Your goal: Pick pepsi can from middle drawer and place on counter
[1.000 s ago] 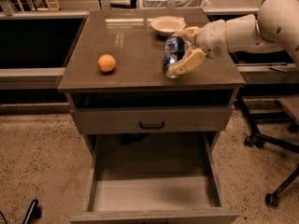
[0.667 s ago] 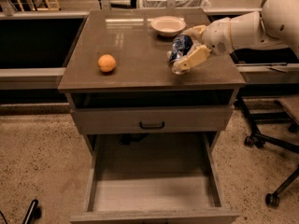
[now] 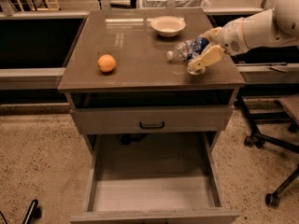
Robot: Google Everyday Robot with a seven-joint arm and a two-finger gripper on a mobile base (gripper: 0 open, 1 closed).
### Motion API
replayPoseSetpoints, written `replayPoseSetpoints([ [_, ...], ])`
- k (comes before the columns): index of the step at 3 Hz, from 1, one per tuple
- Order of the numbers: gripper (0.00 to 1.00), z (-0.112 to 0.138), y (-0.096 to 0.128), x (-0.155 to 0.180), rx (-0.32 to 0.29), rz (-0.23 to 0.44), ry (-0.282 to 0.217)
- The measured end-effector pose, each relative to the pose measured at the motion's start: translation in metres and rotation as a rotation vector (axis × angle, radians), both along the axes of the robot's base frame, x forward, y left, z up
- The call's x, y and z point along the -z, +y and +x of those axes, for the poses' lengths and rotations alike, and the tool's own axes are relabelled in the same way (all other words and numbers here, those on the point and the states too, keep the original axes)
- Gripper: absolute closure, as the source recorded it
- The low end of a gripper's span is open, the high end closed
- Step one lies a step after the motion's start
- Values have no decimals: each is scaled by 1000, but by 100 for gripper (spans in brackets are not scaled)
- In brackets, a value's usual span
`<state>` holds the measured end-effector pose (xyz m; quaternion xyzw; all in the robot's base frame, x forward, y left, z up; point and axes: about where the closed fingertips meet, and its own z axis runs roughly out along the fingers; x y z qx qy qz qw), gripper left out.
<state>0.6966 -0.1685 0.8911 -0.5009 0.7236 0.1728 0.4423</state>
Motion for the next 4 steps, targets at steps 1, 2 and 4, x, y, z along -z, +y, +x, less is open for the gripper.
replayPoseSetpoints([
  [1, 59, -1, -12, 19, 12, -42, 59],
  [2, 37, -4, -18, 43, -1, -27, 129],
  [4, 0, -4, -17, 46, -5, -25, 138],
])
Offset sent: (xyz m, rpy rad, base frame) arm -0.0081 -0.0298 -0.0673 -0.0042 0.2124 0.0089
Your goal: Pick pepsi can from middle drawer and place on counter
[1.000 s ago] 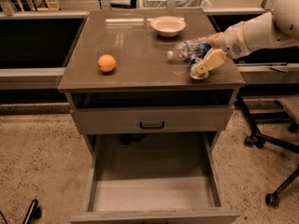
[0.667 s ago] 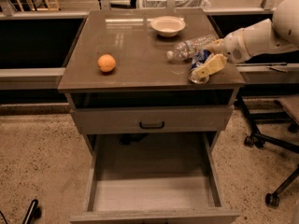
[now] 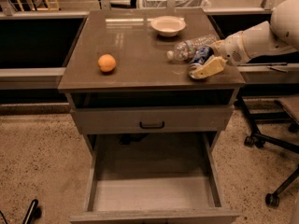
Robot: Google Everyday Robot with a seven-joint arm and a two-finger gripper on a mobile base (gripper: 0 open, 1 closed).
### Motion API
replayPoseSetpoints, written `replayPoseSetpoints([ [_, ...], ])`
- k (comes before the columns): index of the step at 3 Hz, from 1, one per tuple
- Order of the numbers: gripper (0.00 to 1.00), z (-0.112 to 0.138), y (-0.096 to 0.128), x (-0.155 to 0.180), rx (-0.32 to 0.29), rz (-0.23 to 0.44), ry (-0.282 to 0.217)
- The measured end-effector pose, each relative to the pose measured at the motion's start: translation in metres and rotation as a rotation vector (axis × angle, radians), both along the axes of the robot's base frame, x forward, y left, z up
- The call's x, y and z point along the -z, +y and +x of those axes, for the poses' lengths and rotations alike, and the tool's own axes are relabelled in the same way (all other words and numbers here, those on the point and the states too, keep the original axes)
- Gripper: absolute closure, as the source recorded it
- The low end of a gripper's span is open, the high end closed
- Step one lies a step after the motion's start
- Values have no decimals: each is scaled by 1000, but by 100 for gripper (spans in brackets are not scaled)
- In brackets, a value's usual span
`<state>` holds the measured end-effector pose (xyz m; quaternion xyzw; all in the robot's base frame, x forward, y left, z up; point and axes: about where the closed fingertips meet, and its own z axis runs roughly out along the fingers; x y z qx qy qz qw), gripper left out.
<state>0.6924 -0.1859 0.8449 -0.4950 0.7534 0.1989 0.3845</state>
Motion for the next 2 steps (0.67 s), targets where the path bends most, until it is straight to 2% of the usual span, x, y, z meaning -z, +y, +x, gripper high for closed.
replayPoseSetpoints([
  [1, 0, 2, 2, -4, 7, 2, -11],
  [2, 0, -1, -4, -23, -9, 42, -28],
])
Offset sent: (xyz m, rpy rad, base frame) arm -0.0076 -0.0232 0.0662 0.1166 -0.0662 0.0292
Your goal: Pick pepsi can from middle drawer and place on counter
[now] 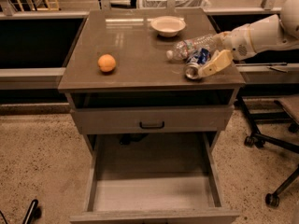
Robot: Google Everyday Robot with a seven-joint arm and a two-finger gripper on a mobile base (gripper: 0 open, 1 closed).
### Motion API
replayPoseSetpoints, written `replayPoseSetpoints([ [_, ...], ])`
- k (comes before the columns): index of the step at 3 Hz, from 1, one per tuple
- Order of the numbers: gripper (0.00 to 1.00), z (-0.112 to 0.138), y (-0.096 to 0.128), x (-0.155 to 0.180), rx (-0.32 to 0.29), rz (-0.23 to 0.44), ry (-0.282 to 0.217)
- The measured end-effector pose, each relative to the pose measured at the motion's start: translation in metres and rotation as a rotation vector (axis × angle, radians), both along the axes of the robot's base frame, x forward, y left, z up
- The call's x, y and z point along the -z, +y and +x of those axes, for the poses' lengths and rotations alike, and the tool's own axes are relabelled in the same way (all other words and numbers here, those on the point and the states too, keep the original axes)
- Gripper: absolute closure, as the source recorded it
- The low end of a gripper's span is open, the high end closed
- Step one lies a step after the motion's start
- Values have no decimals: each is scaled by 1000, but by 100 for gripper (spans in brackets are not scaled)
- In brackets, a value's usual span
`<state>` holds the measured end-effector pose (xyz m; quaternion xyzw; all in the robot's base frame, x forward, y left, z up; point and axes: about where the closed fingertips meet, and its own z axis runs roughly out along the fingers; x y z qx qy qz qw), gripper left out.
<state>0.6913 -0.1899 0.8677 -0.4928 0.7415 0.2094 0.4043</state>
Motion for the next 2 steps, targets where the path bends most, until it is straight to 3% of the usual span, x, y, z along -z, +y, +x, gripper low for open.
replayPoseSetpoints([
  [1, 0, -15, -28, -37, 27, 30, -61],
  [2, 0, -18, -34, -42, 34, 34, -68],
])
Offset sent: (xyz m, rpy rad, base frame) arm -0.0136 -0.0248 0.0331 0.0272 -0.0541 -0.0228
